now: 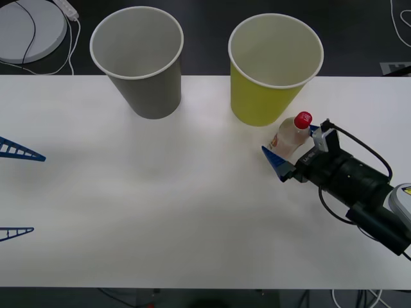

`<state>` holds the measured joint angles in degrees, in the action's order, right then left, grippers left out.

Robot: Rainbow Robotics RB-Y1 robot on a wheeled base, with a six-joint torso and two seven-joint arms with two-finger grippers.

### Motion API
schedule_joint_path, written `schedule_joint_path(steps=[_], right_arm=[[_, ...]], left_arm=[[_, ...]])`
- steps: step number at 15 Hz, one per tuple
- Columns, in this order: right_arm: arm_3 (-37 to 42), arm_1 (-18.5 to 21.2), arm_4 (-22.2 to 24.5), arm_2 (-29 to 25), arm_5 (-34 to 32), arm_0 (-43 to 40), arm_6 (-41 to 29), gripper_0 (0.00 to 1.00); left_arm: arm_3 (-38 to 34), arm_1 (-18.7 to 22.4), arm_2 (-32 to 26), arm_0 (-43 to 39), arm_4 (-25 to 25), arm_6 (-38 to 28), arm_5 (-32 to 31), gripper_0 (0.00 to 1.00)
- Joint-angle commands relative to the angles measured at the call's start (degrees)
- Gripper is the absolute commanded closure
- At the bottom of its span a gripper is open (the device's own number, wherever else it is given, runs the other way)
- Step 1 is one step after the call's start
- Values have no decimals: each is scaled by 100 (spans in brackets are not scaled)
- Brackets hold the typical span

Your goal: Put the can into the green bin and the plastic bottle into the gray bin

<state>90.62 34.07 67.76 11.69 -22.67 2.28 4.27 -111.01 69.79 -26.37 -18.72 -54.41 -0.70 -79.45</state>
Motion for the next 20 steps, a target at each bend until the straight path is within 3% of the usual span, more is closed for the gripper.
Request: schedule_joint_path(steps=[1, 13, 14, 15, 16, 20], right_arm=[[-88, -6, 0, 0, 0, 62, -49, 0], [-115, 3, 9, 0, 0, 88, -216, 0], [-115, 3, 9, 0, 26, 97, -233, 34], [-115, 3, 18, 0, 26, 88, -269, 90], [-132, -6, 18, 0, 17, 97, -312, 100], [-132, 3, 18, 17, 17, 97, -339, 100]], left_arm=[[0, 0, 0, 0, 0, 0, 0, 0], [0, 0, 0, 0, 0, 0, 0, 0], [0, 0, 0, 0, 0, 0, 0, 0], [0, 0, 0, 0, 0, 0, 0, 0], [0, 0, 0, 0, 0, 0, 0, 0], [0, 0, 0, 0, 0, 0, 0, 0]])
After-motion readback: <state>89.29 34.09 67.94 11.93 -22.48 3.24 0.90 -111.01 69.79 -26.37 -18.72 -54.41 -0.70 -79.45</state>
